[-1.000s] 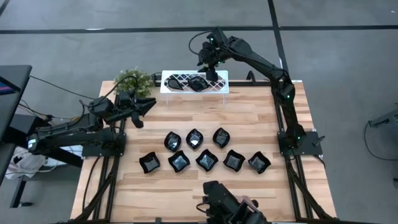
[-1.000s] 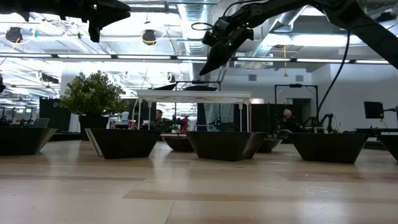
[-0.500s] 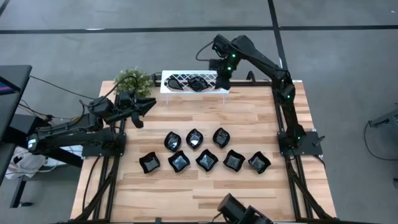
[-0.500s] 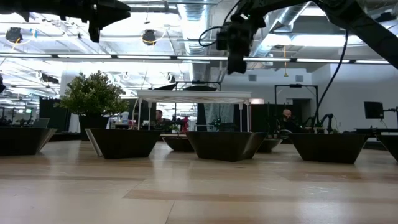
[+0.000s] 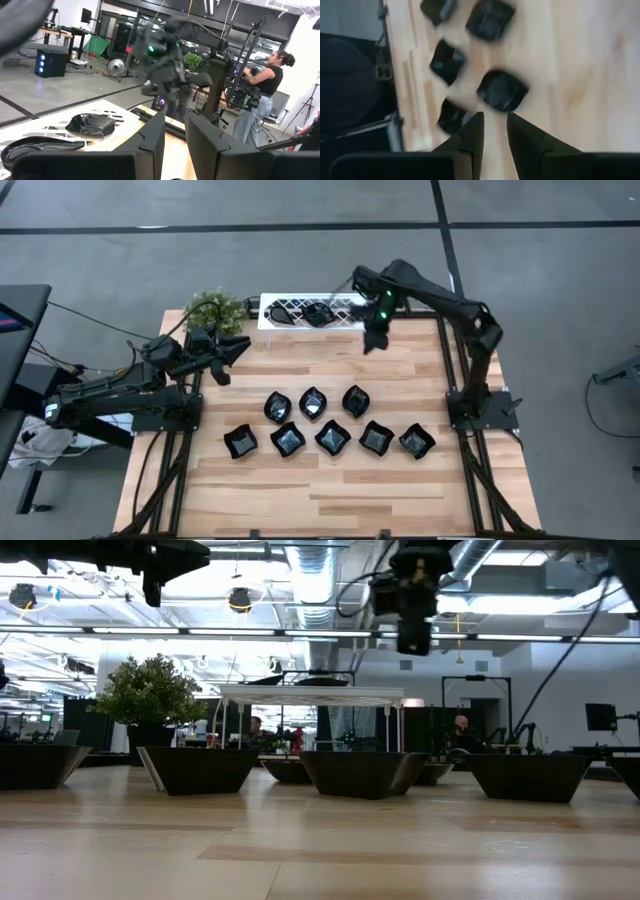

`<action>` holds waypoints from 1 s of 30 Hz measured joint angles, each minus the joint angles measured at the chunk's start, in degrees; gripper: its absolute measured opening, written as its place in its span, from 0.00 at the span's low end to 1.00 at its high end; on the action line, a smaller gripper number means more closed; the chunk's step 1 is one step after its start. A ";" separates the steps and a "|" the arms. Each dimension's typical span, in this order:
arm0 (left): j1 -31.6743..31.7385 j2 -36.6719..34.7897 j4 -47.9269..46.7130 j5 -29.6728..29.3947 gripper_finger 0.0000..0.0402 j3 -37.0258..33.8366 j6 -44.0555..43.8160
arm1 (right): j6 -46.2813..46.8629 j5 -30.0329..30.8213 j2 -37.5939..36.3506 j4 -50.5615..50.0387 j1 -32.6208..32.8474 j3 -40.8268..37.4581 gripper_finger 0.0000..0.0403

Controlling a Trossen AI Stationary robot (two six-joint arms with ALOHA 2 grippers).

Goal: Pick & Place Mini shaped plates
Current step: Stack the black leaf shaped plate on top of the black leaf shaped plate on the shelf

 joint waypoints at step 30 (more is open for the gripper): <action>0.00 -0.01 0.82 0.01 0.19 0.00 0.01 | 31.55 4.74 -15.32 47.94 8.43 -51.61 0.26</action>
